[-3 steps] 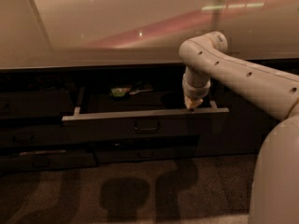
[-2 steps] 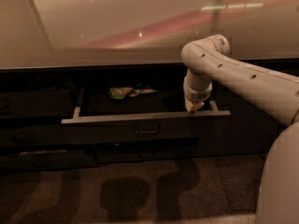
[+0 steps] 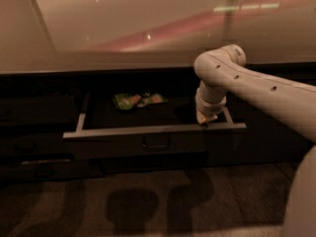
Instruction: Open top drawer
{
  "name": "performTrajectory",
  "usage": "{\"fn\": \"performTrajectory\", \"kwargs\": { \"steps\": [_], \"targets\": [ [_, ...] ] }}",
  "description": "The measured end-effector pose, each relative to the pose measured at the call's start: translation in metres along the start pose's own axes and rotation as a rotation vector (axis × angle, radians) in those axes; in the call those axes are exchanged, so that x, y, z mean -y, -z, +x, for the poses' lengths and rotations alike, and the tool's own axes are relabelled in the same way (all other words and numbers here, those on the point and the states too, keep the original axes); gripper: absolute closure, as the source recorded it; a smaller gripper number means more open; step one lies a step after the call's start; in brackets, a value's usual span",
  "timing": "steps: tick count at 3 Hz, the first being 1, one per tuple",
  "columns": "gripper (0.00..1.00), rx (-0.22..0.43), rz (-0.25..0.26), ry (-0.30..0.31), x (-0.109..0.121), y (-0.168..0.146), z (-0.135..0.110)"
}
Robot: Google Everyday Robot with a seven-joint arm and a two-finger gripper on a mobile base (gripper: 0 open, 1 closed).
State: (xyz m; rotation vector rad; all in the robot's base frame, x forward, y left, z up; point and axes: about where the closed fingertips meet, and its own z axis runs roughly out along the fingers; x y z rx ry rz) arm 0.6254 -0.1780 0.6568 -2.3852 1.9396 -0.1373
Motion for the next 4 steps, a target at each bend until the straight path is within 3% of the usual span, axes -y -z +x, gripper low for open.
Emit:
{"fn": "performTrajectory", "kwargs": {
  "steps": [1,4],
  "targets": [
    [0.81,0.0,0.0,0.0,0.0004,0.0009,0.0002],
    [0.11,-0.027,-0.007,0.008,0.0064,-0.0008,-0.0072]
  ]
}}
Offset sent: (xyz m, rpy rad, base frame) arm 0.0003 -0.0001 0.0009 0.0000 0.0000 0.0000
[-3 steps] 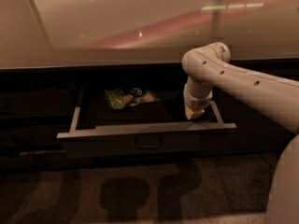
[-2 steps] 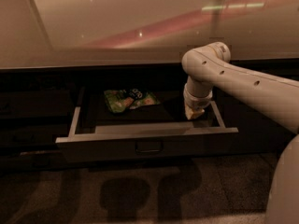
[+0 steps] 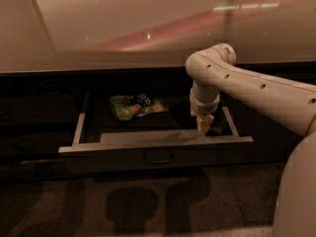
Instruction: Open top drawer
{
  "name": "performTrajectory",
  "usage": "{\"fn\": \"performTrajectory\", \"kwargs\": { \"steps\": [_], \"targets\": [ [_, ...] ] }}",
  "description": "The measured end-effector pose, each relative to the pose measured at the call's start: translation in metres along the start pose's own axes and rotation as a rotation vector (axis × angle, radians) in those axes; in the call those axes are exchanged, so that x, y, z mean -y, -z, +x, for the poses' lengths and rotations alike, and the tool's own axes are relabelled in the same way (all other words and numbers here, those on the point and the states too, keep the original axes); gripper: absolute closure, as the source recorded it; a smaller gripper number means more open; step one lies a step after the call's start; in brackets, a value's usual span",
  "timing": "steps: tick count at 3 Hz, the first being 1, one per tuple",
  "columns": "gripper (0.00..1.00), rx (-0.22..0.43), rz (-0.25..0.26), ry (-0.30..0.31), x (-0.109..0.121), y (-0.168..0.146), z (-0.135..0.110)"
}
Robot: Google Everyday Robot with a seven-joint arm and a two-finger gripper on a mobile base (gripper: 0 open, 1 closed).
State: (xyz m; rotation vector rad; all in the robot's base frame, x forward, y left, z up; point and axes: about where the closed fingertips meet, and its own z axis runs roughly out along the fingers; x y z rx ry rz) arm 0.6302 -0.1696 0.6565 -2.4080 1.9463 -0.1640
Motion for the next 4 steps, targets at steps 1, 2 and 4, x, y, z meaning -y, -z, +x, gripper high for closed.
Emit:
{"fn": "performTrajectory", "kwargs": {
  "steps": [1,2,4],
  "targets": [
    [0.0,0.014,0.001,0.036,-0.022,-0.009,-0.016],
    [0.0,0.015,-0.001,0.04,-0.023,-0.011,-0.017],
    [0.0,0.03,-0.08,0.08,-0.106,-0.037,-0.042]
  ]
}}
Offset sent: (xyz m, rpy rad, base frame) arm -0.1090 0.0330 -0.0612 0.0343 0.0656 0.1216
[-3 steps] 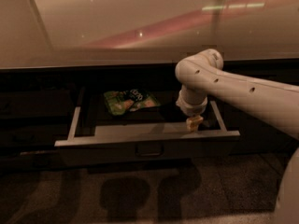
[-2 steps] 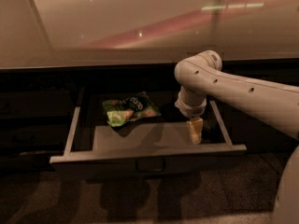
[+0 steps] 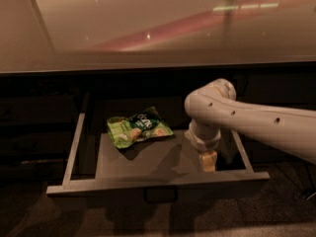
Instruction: Open top drawer
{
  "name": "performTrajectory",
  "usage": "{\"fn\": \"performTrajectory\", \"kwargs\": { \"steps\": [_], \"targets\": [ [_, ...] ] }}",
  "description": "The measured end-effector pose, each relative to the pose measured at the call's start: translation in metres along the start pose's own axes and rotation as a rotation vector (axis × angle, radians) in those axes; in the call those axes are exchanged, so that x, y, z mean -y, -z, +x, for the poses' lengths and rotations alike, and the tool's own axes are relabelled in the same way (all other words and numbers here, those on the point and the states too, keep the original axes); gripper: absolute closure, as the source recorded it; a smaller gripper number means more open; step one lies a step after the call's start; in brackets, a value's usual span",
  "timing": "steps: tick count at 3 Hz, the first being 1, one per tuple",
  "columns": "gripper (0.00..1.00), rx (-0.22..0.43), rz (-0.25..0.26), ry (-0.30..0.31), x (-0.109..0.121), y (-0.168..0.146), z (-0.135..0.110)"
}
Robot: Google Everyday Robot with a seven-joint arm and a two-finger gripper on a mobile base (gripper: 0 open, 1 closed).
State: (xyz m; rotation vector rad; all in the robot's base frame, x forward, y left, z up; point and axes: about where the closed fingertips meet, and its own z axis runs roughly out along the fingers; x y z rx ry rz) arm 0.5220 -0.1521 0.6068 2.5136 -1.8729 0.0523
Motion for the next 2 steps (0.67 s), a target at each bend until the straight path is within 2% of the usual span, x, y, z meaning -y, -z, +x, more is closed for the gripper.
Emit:
{"fn": "performTrajectory", "kwargs": {
  "steps": [1,2],
  "targets": [
    [0.0,-0.003,-0.063,-0.025,-0.053,-0.019,-0.002],
    [0.0,-0.022,-0.119,-0.067,-0.096,-0.034,0.004]
  ]
}}
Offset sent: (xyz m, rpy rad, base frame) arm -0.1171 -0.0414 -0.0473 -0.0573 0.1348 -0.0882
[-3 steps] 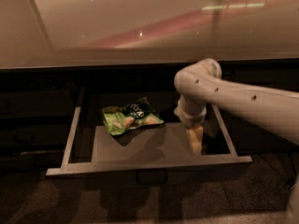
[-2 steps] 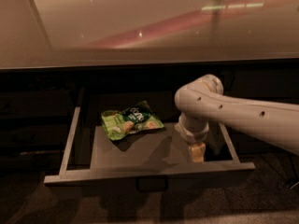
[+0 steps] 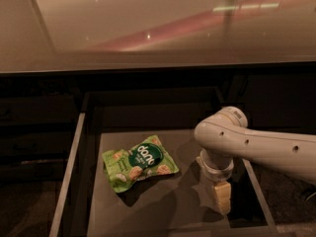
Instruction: Open top drawer
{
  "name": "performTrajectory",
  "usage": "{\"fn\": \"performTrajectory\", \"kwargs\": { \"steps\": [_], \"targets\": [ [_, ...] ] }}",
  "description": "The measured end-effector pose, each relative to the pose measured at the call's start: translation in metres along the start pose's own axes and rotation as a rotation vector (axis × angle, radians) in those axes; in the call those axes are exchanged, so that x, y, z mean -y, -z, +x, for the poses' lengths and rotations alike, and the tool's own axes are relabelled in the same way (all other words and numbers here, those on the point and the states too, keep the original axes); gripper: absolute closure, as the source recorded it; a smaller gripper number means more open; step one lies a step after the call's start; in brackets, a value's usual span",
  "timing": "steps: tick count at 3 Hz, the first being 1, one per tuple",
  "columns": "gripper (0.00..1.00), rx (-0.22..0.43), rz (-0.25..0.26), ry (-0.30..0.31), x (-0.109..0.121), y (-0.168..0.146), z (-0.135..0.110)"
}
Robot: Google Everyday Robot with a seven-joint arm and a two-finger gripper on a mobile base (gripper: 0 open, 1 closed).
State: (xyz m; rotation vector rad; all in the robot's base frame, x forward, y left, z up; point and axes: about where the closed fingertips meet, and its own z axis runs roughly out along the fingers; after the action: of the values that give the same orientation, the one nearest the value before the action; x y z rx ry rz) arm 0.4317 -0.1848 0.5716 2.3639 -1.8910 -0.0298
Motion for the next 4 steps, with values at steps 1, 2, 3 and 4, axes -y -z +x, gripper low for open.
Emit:
{"fn": "performTrajectory", "kwargs": {
  "steps": [1,2,3,4],
  "targets": [
    [0.0,0.0,0.0,0.0,0.0,0.0,0.0],
    [0.0,0.0,-0.001,0.0,-0.001,0.004,0.0],
    [0.0,0.005,0.073,0.037,-0.003,0.056,-0.017],
    [0.0,-0.051,0.191,0.077,-0.009,0.121,-0.036]
  ]
}}
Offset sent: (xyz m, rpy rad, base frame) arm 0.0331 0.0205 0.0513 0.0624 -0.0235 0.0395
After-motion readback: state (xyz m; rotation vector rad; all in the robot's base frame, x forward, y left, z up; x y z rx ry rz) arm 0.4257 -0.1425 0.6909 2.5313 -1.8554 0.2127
